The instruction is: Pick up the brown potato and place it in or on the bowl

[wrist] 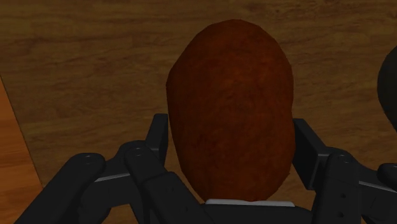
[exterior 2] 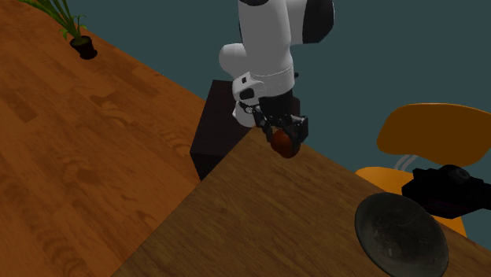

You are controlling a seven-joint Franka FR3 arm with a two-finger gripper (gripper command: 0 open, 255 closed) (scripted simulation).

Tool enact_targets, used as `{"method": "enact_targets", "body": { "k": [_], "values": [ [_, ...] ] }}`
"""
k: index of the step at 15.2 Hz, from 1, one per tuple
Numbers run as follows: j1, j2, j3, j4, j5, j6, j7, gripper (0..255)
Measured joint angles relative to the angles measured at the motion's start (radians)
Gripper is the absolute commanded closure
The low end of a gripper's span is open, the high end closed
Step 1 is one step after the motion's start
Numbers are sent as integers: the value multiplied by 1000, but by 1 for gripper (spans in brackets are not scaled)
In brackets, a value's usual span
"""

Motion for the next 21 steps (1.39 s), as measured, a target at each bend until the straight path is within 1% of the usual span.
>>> {"method": "enact_targets", "body": {
  "k": [15,17,21],
  "values": [
    [-12,5,-18,201,-33,-193,43,255],
    [-8,40,2,229,-30,-180,62,255],
    [1,161,66,326,-28,-138,128,255]
  ]
}}
